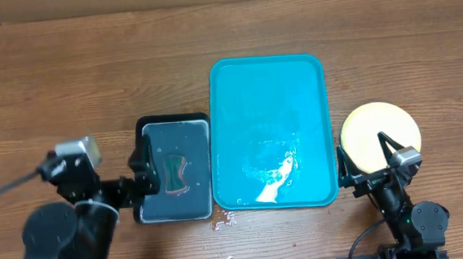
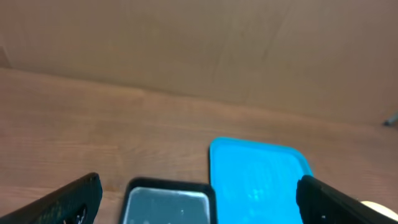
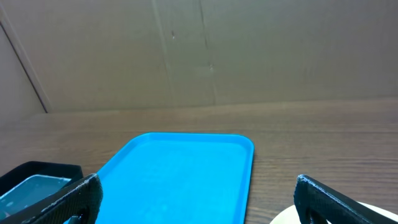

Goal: Clean dirty plates on tray and stack at the side

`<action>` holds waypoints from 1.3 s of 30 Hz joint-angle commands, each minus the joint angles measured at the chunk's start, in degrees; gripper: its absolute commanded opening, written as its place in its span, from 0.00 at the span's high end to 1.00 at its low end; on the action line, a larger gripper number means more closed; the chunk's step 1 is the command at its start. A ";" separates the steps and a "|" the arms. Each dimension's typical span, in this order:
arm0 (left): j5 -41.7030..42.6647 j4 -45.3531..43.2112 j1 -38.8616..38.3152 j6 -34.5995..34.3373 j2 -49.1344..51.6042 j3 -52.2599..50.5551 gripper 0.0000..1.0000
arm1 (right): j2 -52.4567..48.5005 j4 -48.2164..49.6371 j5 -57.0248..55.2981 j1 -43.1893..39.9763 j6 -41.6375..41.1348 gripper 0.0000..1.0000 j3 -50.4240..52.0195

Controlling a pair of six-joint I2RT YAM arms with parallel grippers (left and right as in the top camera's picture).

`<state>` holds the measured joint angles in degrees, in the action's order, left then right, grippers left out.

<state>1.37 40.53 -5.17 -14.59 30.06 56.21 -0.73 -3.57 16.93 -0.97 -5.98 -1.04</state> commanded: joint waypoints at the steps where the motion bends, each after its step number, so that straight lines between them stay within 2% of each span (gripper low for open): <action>1: 3.34 -5.51 1.95 4.24 -7.80 -9.14 0.00 | 0.57 0.37 -0.59 0.37 0.04 0.00 0.59; 7: 9.42 -22.43 3.45 7.13 -21.11 -29.42 0.00 | 0.57 0.37 -0.59 0.37 0.04 0.00 0.59; 13: 9.44 -29.20 4.52 6.82 -30.21 -41.24 0.00 | 0.57 0.37 -0.59 0.37 0.04 0.00 0.59; 19: 8.50 -35.56 4.66 6.91 -29.90 -47.45 0.00 | 0.57 0.37 -0.59 0.37 0.04 0.00 0.59; 24: 8.85 -46.47 4.66 6.10 -29.92 -56.30 0.00 | 0.57 0.37 -0.59 0.37 0.04 0.00 0.59; 31: 8.76 -41.81 4.79 6.01 -29.92 -55.95 0.00 | 0.57 0.37 -0.59 0.37 0.04 0.00 0.59; 33: 8.74 -37.51 4.79 6.01 -29.92 -55.95 0.00 | 0.57 0.37 -0.59 0.37 0.04 0.00 0.59; 39: 8.59 -37.09 4.79 6.01 -29.88 -55.93 0.00 | 0.57 0.37 -0.59 0.37 0.04 0.00 0.59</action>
<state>9.69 3.42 -0.97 -8.80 0.64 0.47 -0.73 -3.60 16.93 -0.97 -5.98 -1.04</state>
